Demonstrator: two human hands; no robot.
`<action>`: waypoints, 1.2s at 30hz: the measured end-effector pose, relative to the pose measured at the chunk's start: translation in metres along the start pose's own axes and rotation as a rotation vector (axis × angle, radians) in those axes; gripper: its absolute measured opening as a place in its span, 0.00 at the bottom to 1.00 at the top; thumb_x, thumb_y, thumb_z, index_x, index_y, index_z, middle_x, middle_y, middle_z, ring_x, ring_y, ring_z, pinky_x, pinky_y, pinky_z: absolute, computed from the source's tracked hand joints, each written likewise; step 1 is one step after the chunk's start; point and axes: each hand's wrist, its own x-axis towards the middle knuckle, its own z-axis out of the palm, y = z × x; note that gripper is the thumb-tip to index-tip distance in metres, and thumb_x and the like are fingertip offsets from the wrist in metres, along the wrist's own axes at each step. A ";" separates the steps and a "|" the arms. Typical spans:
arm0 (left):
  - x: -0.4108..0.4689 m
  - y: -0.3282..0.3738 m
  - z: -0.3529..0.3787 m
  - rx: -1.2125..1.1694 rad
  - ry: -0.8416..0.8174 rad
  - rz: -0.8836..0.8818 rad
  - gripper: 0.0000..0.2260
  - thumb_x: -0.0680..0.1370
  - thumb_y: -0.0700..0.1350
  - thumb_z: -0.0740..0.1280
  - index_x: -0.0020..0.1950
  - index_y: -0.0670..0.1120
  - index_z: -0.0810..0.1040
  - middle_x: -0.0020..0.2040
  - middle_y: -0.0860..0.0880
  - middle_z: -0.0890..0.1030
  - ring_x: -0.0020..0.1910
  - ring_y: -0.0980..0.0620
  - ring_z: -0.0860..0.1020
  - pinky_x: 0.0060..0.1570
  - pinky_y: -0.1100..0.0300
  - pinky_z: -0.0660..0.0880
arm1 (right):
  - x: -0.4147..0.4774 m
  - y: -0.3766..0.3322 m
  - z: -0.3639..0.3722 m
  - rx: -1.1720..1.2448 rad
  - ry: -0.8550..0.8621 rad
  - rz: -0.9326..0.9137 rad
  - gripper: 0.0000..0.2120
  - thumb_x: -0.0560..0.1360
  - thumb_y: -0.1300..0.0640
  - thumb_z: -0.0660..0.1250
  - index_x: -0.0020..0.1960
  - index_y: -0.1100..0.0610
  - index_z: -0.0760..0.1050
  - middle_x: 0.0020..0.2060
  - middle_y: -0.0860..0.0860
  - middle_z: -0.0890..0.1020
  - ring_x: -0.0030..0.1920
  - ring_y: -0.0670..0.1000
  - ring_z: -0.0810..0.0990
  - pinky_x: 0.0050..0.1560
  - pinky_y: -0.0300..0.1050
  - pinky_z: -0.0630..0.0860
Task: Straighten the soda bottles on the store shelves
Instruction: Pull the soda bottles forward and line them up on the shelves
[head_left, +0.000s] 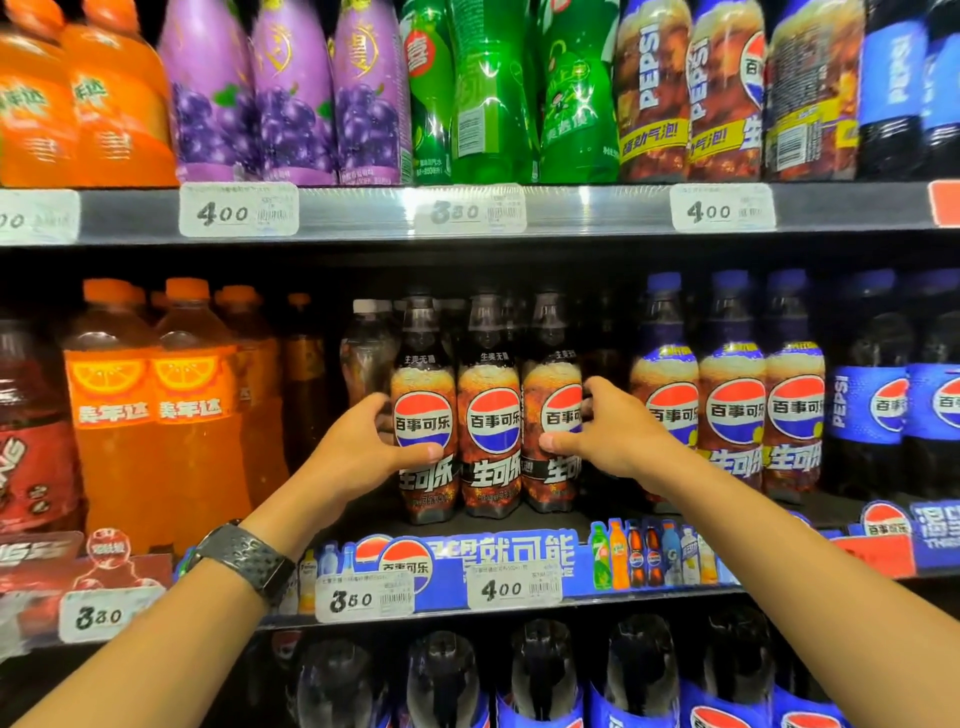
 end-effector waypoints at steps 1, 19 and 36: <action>0.000 0.000 0.000 -0.007 0.001 -0.002 0.28 0.64 0.46 0.80 0.60 0.52 0.72 0.54 0.53 0.81 0.52 0.54 0.81 0.51 0.53 0.80 | -0.001 0.000 -0.001 -0.002 -0.004 -0.001 0.24 0.67 0.49 0.77 0.55 0.49 0.67 0.45 0.41 0.75 0.45 0.43 0.77 0.35 0.33 0.71; -0.015 0.096 0.080 0.280 0.270 0.729 0.16 0.74 0.48 0.70 0.60 0.55 0.70 0.54 0.59 0.74 0.51 0.62 0.73 0.50 0.67 0.71 | -0.040 0.002 -0.124 -0.214 0.483 -0.205 0.05 0.72 0.56 0.71 0.48 0.51 0.80 0.38 0.43 0.81 0.39 0.44 0.80 0.43 0.35 0.70; 0.027 0.165 0.215 0.394 0.293 0.258 0.28 0.66 0.57 0.76 0.61 0.49 0.74 0.48 0.51 0.78 0.44 0.53 0.74 0.35 0.67 0.64 | 0.016 0.065 -0.191 -0.372 0.258 -0.306 0.26 0.67 0.42 0.72 0.56 0.57 0.71 0.48 0.53 0.81 0.43 0.55 0.78 0.42 0.46 0.74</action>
